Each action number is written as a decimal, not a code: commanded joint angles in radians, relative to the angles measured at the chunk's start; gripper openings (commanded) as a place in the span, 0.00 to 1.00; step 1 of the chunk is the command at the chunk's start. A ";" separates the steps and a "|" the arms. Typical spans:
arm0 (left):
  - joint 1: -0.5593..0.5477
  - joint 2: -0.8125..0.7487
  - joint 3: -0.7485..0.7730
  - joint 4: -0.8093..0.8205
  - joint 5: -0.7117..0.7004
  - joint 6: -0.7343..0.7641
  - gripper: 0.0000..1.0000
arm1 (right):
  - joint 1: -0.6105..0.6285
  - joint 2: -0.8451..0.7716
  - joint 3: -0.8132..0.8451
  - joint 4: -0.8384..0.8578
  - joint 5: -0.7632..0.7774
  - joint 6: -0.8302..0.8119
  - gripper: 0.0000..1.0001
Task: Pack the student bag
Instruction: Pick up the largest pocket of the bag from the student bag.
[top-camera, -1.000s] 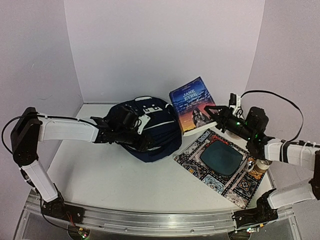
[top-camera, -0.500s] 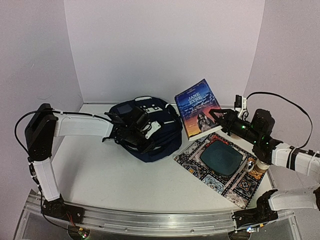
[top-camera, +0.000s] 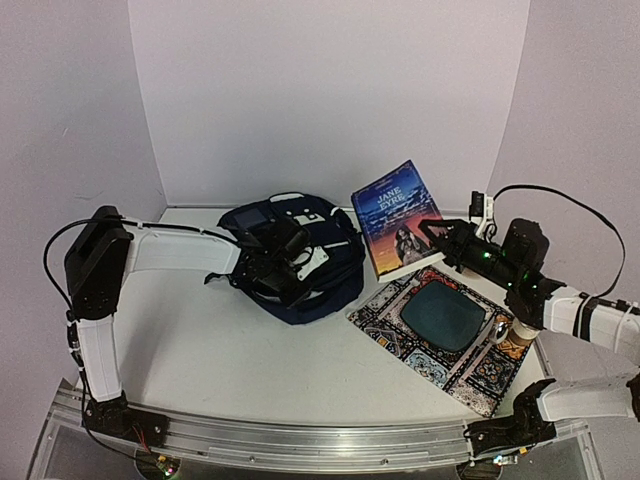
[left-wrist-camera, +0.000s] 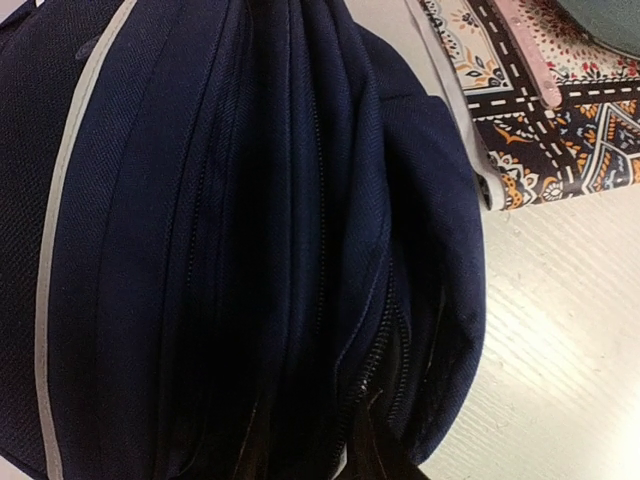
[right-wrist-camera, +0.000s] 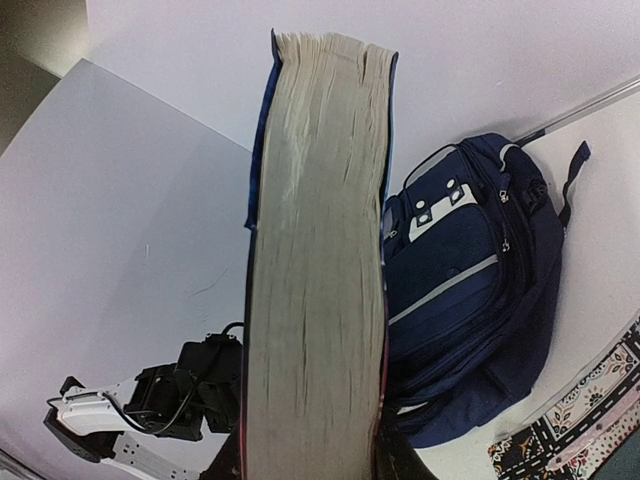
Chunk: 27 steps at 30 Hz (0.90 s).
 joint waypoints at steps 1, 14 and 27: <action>-0.014 0.035 0.053 -0.009 -0.084 0.025 0.25 | -0.003 -0.058 0.028 0.251 -0.003 -0.012 0.00; -0.056 0.080 0.069 -0.019 -0.256 0.025 0.14 | -0.004 -0.070 0.024 0.204 -0.016 -0.055 0.00; -0.070 -0.127 0.109 -0.016 -0.844 -0.022 0.00 | -0.001 -0.106 0.185 -0.186 -0.081 -0.365 0.00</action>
